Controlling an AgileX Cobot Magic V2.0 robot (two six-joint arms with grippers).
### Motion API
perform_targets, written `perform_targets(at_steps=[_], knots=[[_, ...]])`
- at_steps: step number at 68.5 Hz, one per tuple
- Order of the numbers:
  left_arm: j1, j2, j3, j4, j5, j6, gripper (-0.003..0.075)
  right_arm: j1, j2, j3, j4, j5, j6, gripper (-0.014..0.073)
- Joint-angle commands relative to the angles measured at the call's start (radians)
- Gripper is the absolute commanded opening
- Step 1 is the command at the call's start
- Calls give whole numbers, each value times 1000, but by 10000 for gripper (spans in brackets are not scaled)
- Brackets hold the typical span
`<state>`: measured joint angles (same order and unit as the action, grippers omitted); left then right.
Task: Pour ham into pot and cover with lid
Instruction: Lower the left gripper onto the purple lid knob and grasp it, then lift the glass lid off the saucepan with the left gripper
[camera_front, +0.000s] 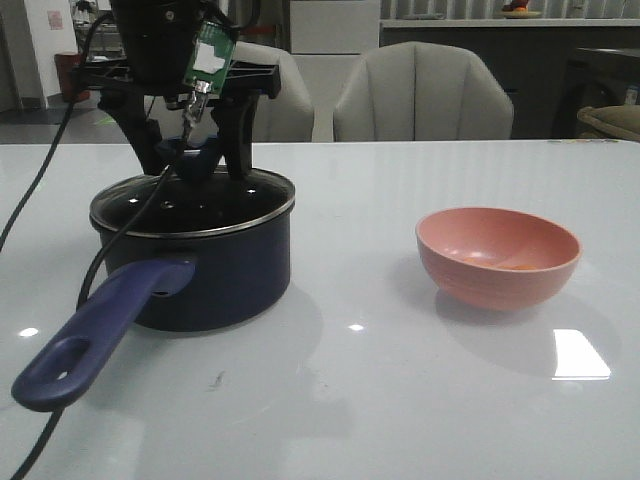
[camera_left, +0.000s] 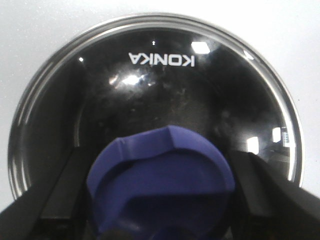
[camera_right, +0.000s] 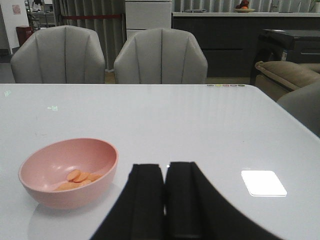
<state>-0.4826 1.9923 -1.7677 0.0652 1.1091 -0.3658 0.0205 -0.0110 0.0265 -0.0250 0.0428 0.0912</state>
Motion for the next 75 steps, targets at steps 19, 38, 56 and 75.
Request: perform_targets(at_steps=[19,38,56,75], knots=[[-2,-82,-49,9,-11,-13,295,-4,-20,-5,-16,-84,-3,148],[-2,-163,-52,73,-6,-13,295,-4,-20,-5,-16,-84,-3,148],[73,-215,-28,146,36,-2,295,-4,-20,-5,-16,-84,-3,148],[290,-331,153,134,-27,90,277,-4,-20,-5,-16,-84,-3,148]])
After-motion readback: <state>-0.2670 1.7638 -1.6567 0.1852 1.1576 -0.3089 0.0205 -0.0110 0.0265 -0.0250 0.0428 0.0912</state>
